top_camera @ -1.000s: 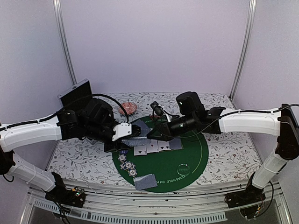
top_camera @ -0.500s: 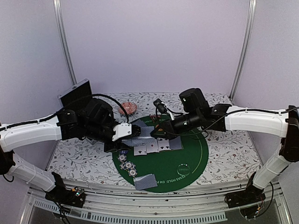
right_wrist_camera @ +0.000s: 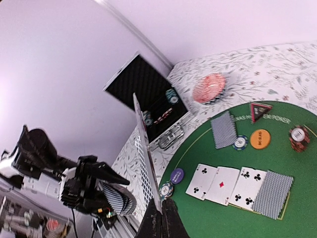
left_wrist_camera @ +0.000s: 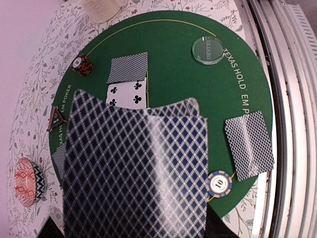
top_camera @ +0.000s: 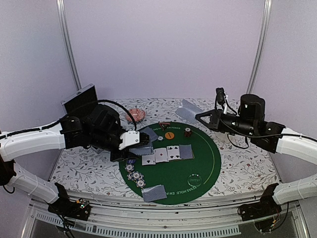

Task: Distribute texas hold em gaming equipment
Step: Place the poker card in the community card area.

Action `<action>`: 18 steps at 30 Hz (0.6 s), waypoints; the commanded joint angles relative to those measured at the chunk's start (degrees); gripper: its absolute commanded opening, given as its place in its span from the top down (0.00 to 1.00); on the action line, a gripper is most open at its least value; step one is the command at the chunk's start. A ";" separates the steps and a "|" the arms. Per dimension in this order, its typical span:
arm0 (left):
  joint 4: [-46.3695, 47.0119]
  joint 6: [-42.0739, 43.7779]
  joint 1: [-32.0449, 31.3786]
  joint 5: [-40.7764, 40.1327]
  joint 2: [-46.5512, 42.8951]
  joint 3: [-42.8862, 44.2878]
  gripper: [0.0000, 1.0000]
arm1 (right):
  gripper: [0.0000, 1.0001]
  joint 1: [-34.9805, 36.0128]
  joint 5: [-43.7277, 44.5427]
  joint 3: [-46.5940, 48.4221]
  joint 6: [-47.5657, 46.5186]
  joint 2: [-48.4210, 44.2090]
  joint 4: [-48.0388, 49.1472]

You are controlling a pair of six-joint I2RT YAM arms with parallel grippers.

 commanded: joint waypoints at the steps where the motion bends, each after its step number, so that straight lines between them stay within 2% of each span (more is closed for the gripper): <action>1: 1.55 0.22 -0.65 -0.08 -0.46 0.70 0.57 | 0.98 -0.33 17.93 -11.71 17.90 -5.50 7.91; 5: 1.55 0.10 -0.64 -0.05 -0.53 0.86 0.57 | 0.98 -0.27 28.86 -22.09 30.66 -7.97 14.52; 9: 1.55 0.01 -0.70 -0.16 -0.64 0.79 0.57 | 0.98 -0.34 35.25 -25.62 39.52 -5.05 15.37; 18: 1.59 0.09 -0.66 -0.17 -0.92 0.53 0.57 | 0.98 -0.35 35.43 -25.14 50.85 11.51 19.97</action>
